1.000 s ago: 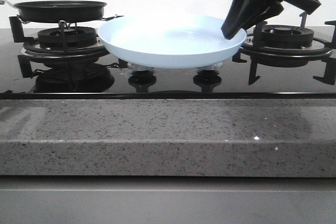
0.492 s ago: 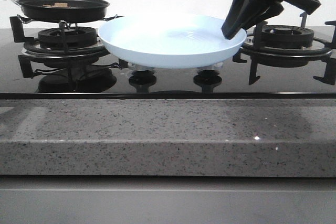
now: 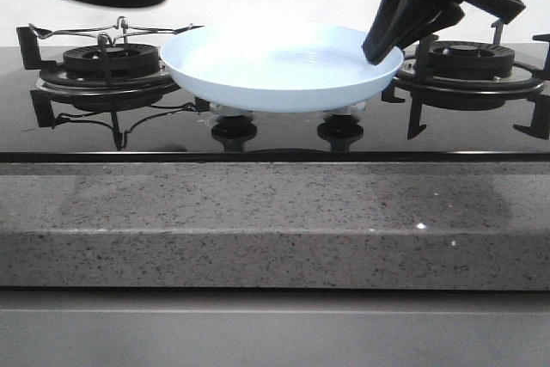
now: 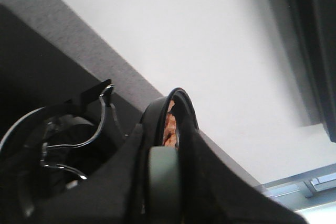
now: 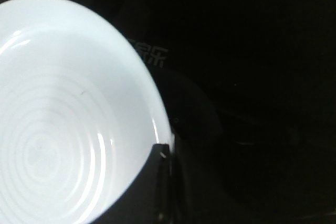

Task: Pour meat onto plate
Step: 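Lift the pan with the left gripper up over the plate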

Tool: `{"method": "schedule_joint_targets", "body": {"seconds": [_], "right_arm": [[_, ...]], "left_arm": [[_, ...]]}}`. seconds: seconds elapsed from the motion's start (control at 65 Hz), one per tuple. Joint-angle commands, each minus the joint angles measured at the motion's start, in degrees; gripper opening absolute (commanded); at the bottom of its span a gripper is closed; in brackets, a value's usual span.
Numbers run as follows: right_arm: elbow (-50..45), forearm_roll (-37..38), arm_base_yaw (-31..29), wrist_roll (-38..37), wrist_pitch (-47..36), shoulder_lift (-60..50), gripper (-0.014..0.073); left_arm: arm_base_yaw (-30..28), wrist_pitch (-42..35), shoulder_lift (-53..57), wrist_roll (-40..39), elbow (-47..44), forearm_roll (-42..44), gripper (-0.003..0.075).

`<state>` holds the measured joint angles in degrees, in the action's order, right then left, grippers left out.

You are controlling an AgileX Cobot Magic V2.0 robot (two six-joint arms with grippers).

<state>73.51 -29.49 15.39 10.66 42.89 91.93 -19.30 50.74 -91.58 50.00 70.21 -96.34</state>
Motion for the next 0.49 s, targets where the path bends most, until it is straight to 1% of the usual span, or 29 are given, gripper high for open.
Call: {"method": "schedule_joint_targets", "body": {"seconds": [0.0, 0.231, 0.477], "right_arm": [[1.5, -2.1, 0.0, 0.5, -2.2, -3.0, -0.0068], [1.5, -2.1, 0.0, 0.5, -2.2, -3.0, -0.0068], [1.5, -2.1, 0.0, 0.5, -2.2, -3.0, -0.0068]], "left_arm": [[0.4, 4.0, 5.9, 1.4, 1.7, -4.8, -0.0020], [1.7, 5.7, 11.5, 2.9, 1.7, -4.5, -0.0020], [7.9, 6.2, 14.8, 4.6, 1.7, -2.9, -0.0020]]}}
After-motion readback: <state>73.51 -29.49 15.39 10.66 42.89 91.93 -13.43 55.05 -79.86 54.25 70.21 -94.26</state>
